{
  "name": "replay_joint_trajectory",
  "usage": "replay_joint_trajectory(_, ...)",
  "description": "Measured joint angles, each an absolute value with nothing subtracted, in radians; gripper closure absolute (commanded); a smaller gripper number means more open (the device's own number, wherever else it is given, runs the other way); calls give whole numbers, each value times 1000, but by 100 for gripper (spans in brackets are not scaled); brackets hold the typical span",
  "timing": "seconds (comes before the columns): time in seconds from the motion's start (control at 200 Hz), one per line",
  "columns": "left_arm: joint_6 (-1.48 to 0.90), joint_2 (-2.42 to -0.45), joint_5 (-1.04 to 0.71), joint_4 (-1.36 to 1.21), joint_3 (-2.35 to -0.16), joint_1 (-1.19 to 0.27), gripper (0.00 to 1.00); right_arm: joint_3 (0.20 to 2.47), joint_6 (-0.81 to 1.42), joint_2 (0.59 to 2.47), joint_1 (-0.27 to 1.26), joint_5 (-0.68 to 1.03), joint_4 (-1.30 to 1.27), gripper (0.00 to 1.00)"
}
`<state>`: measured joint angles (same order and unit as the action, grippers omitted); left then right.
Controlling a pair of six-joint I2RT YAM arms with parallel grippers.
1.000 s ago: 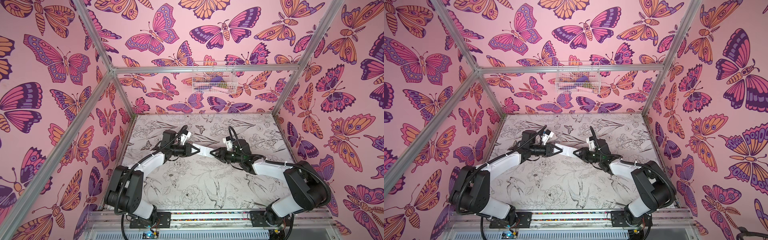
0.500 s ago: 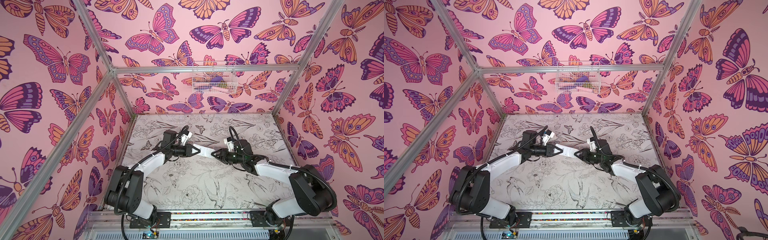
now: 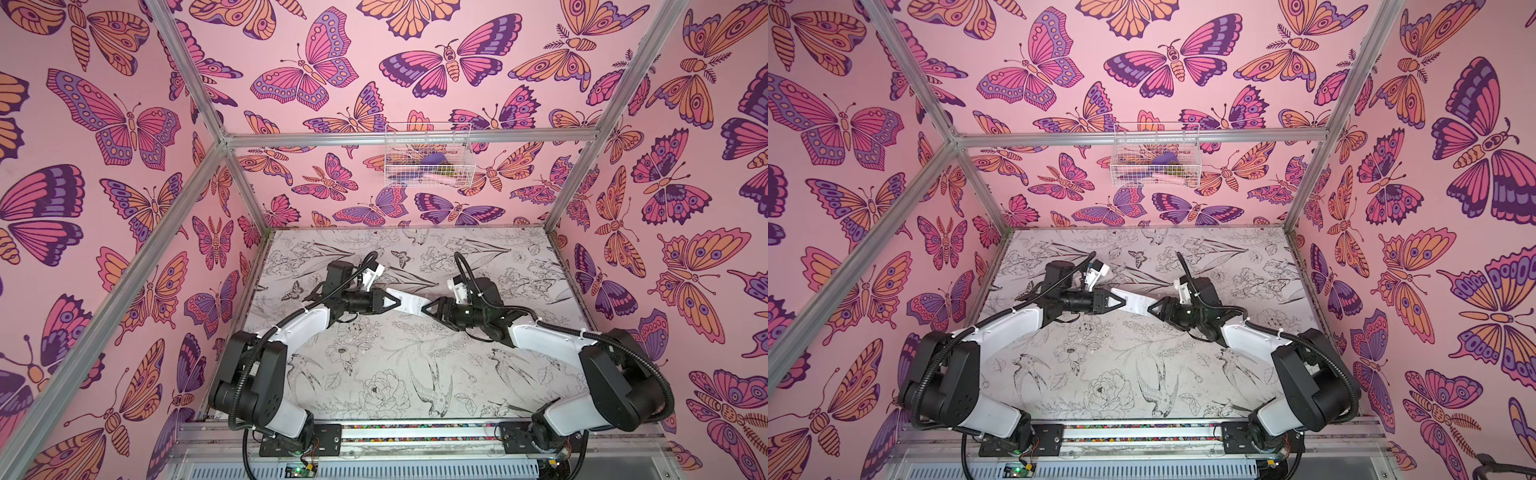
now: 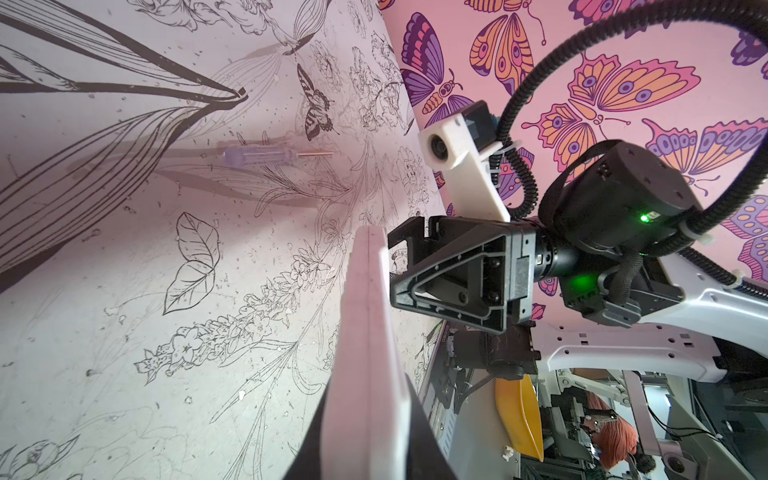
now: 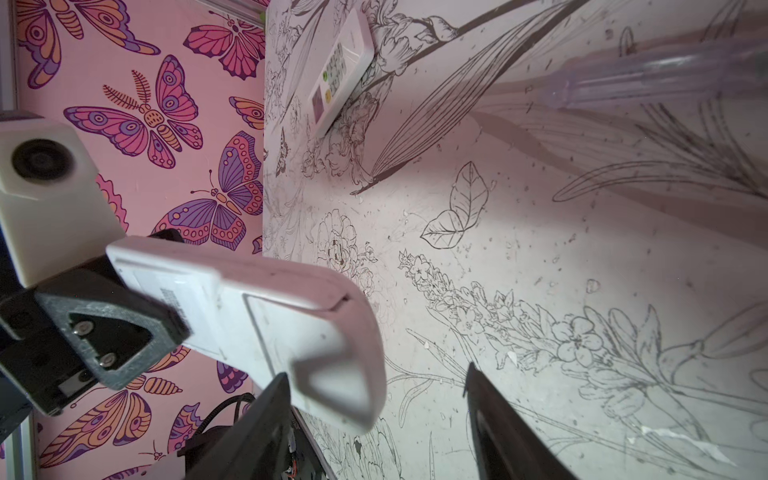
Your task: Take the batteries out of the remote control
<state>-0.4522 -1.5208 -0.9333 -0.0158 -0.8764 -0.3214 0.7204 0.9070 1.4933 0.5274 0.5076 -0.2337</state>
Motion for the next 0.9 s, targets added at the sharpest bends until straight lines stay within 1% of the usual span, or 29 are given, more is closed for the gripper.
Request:
replay_joint_trajectory(0.185, -452, -1521, -933, -13, -876, -321, 100, 753, 899, 1516, 538, 495, -220, 32)
replay_joint_trajectory(0.346, -452, -1521, -916, 1, -876, -321, 100, 759, 892, 1543, 538, 486, -219, 41)
replay_joint_trajectory(0.431, -452, -1521, -908, 5, -876, -321, 100, 759, 892, 1546, 538, 474, -216, 43)
replay_joint_trajectory(0.646, -450, -1522, -908, 6, -876, -322, 100, 739, 891, 1537, 532, 453, -215, 43)
replay_joint_trajectory(0.902, -424, -1522, -886, 20, -878, -323, 100, 709, 857, 1448, 515, 435, -131, 41)
